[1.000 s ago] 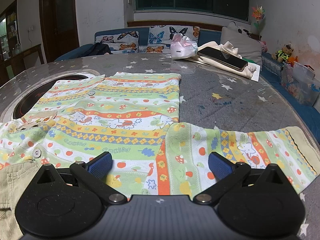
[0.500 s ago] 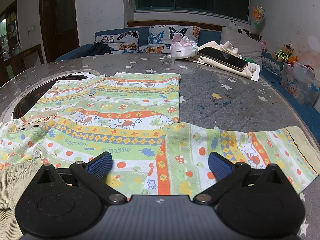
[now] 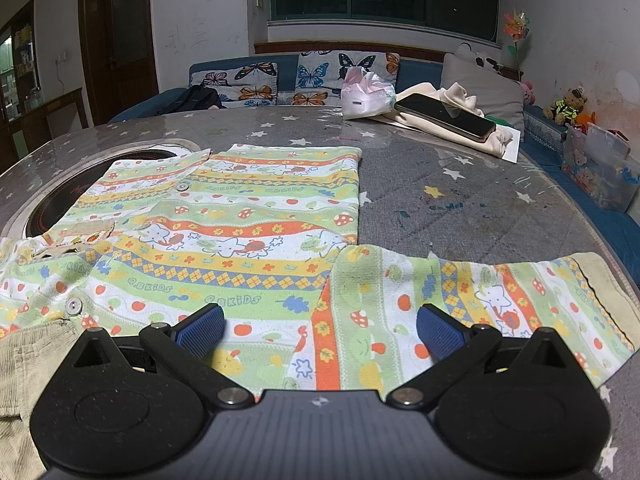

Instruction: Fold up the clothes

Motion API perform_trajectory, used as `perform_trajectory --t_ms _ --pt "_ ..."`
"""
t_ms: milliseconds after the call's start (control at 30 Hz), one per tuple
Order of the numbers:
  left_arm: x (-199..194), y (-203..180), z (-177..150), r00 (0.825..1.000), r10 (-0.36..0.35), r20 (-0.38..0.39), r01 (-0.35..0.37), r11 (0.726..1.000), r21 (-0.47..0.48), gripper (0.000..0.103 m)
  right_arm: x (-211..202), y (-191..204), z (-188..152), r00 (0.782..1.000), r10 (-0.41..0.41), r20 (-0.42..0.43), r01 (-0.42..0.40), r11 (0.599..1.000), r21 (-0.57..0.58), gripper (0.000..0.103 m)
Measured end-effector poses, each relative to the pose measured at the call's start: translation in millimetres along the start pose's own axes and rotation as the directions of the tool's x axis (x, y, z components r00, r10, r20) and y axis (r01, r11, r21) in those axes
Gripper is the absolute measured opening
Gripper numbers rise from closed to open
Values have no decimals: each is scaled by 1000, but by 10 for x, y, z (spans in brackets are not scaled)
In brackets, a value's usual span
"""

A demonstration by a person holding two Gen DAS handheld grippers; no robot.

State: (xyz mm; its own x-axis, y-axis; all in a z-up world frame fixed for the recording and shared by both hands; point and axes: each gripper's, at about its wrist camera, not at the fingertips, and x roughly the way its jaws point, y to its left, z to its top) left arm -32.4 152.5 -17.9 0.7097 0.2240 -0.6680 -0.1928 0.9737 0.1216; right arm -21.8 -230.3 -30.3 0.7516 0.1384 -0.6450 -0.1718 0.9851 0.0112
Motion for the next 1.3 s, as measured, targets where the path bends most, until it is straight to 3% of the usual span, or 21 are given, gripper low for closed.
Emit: perform_trajectory --t_ms 200,300,367,433,533,600,733,867,967,1167,1300 --pt "-13 68 59 999 -39 -38 38 999 -33 7 3 1 1 1000 -1 -1 1 1000 -1 103" --pt "-163 -78 111 990 -137 -45 135 990 -51 10 0 3 2 1000 -1 -3 1 1000 -2 103" --pt "-303 -269 142 979 -203 -28 203 979 -22 18 0 6 4 1000 -3 -4 3 1000 -3 103" --pt "-434 -516 169 958 -285 -14 285 958 18 18 2 10 10 1000 -5 -6 5 1000 -6 103" --pt "-585 -898 191 908 -419 -19 419 905 77 18 -14 48 32 1000 -11 -16 11 1000 -10 103" --pt "-648 -1121 183 881 -473 -25 472 873 124 18 -41 90 50 1000 -5 -23 4 1000 -14 103" --pt "-644 -1430 60 856 -513 -58 514 835 195 18 -78 176 30 1000 13 -27 -14 999 -32 103" --pt "-569 -1510 -110 853 -511 -110 521 819 240 18 -106 264 -14 999 32 -28 -34 998 -54 103" --pt "-572 -1498 -203 860 -502 -88 505 815 285 17 -130 312 -49 999 45 -26 -46 997 -64 103" --pt "-500 -1381 -169 878 -472 -77 472 828 303 14 -142 424 -72 998 63 -28 -65 995 -80 103" --pt "-496 -1378 -155 880 -467 -83 468 825 316 13 -158 423 -50 996 83 -34 -85 993 -80 103"
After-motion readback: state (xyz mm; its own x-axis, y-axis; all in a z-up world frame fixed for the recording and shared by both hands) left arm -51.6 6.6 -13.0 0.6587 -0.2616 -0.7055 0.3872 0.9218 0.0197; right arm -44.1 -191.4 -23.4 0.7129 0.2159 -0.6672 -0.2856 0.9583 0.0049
